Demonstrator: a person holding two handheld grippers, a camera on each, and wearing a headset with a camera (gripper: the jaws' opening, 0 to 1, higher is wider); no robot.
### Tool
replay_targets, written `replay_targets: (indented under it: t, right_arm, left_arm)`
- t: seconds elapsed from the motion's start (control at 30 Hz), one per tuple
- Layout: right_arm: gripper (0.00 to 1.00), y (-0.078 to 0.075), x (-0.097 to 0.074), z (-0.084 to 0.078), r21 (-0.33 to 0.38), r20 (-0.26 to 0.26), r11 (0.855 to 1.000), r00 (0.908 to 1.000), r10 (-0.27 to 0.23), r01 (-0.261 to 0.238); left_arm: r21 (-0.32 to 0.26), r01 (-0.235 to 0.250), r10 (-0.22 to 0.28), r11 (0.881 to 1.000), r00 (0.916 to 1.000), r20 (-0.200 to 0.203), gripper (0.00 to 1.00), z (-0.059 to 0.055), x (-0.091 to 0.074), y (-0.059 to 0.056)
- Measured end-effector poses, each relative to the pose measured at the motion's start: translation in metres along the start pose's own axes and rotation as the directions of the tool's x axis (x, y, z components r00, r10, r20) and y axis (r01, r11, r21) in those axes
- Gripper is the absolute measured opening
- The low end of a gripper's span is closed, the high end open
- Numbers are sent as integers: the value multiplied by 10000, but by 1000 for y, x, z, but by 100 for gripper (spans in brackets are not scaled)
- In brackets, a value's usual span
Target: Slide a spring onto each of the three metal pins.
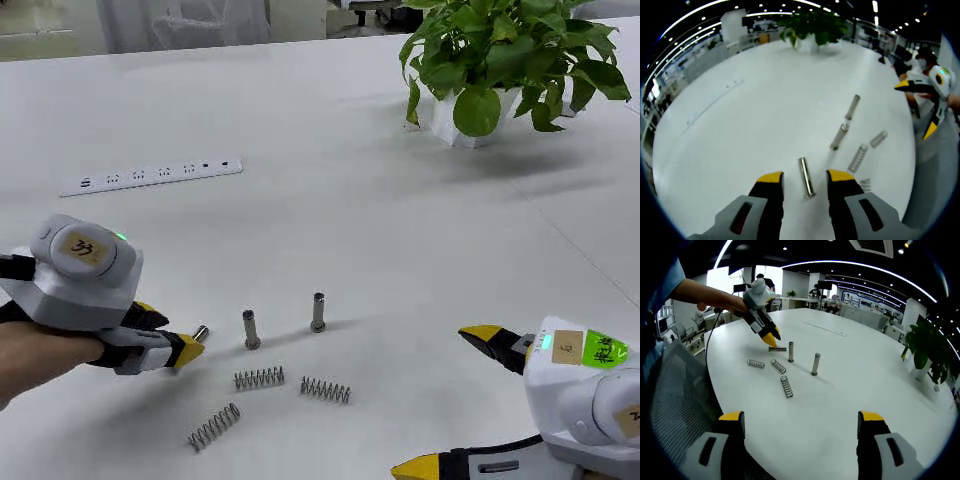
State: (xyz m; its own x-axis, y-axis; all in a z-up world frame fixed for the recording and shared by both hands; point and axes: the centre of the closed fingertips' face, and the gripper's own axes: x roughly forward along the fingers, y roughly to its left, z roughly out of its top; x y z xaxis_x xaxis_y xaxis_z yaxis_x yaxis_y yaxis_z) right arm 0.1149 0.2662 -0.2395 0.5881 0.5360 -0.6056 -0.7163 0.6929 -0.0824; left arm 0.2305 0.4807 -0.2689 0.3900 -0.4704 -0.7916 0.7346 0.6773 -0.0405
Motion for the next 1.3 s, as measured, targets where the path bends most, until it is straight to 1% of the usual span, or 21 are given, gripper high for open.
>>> replay_targets:
  t: [0.07, 0.2, 0.33, 0.4, 0.57, 0.6, 0.63, 0.73, 0.8, 0.97, 1.07, 1.13, 1.17, 1.2, 1.3]
  right_arm:
    - [94, 0, 0, 0, 12, 14, 10000, 10000, 7, -7]
    - [94, 0, 0, 0, -41, -27, 10000, 10000, -24, 23]
    - [94, -3, 0, 0, -16, -14, 9999, 9999, -144, 144]
    - [94, -4, -1, 1, 34, 25, 9998, 9998, -173, 173]
    - [94, -6, -2, 1, 74, 59, 9997, 9997, -240, 239]
    - [94, -6, -2, 1, 79, 71, 9997, 9997, -247, 247]
    - [94, -6, -2, 1, 98, 81, 9996, 9996, -254, 253]
    - [94, -7, -2, 2, 110, 97, 9996, 9996, -259, 258]
    - [94, -7, -2, 2, 92, 94, 9996, 9996, -257, 256]
    - [94, -7, -2, 2, 65, 111, 9997, 9996, -256, 255]
    - [94, -7, -2, 3, 58, 125, 9996, 9996, -266, 265]
    - [94, -7, -2, 2, 63, 110, 9996, 9996, -258, 258]
    - [94, -7, -1, 2, 44, 105, 9997, 9996, -260, 260]
    - [94, -7, -1, 2, 42, 97, 9997, 9996, -257, 256]
    - [94, -6, -2, 1, 2, 62, 9997, 9997, -253, 253]
  left_arm:
    - [-49, -31, 31, 10000, 10000, -95, 34, -1, 3, 1]
    - [-354, -62, 55, 9994, 9998, -194, 26, -1, 9, 2]
    - [-577, -127, 100, 9983, 9989, -467, 21, -2, 16, 4]
    - [-659, -141, 106, 9977, 9985, -537, 20, -3, 19, 4]
    - [-724, -166, 101, 9972, 9960, -890, 16, -5, 24, 4]
    - [-708, -206, 138, 9973, 9954, -949, 16, -6, 24, 4]
    - [-677, -204, 141, 9975, 9956, -924, 16, -3, 25, 4]
    - [-621, -206, 142, 9979, 9946, -1029, 16, -1, 27, 3]
    - [-344, -289, 244, 9990, 9919, -1246, 16, -1, 28, 3]
    - [166, -616, 635, 9980, 9833, -1708, 15, -2, 28, 3]
    - [225, -742, 772, 9970, 9787, -1902, 14, -2, 29, 5]
    - [316, -786, 835, 9964, 9744, -2089, 13, -2, 29, 5]
    - [396, -869, 936, 9954, 9702, -2237, 12, -2, 28, 6]
    - [527, -939, 1034, 9942, 9687, -2256, 10, -3, 28, 7]
    - [574, -986, 1094, 9935, 9663, -2330, 10, -5, 29, 8]
